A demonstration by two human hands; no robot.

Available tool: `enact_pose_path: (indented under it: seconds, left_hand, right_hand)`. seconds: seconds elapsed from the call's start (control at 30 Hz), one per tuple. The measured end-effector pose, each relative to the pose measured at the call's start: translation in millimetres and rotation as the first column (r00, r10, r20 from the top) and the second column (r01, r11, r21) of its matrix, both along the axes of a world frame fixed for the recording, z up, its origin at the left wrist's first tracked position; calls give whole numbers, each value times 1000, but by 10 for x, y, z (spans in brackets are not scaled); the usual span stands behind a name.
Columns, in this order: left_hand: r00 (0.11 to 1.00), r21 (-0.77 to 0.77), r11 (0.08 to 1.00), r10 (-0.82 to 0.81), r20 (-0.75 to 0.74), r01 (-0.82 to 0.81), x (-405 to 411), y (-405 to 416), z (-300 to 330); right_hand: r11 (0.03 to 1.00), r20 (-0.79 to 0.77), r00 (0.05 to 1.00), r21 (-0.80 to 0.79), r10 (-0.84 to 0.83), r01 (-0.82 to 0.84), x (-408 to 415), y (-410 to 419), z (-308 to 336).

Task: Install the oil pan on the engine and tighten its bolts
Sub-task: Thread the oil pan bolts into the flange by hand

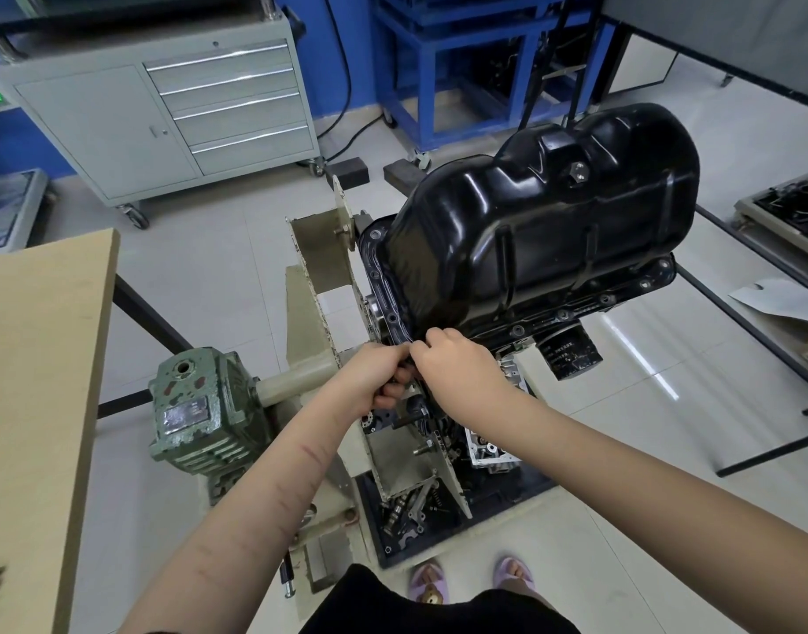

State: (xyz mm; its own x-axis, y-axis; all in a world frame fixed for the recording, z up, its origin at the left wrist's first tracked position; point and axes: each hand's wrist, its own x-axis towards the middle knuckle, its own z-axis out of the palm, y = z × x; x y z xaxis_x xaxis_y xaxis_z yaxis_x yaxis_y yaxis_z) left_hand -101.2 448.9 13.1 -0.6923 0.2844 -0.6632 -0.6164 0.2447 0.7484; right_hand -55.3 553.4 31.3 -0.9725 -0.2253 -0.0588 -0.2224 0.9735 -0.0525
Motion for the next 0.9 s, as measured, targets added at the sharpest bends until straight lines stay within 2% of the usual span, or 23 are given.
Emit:
enact_pose_path:
  seconds: [0.3, 0.33, 0.43, 0.77, 0.9]
  left_hand:
    - [1000, -6, 1000, -10, -18, 10, -1, 2, 2]
    - [1000, -6, 1000, -9, -20, 9, -1, 4, 2]
    - [1000, -6, 1000, -10, -25, 10, -1, 4, 0]
    - [1000, 1, 1000, -7, -22, 7, 0, 2, -7]
    - [1000, 8, 1000, -8, -16, 8, 2, 3, -8]
  right_hand:
    - [999, 47, 998, 24, 32, -33, -4, 2, -8]
    - [999, 33, 999, 43, 27, -28, 3, -8, -1]
    - [998, -165, 986, 61, 20, -10, 22, -48, 49]
    - [969, -243, 967, 212, -73, 127, -50, -110, 25]
    - [990, -201, 978, 109, -62, 85, -18, -53, 68]
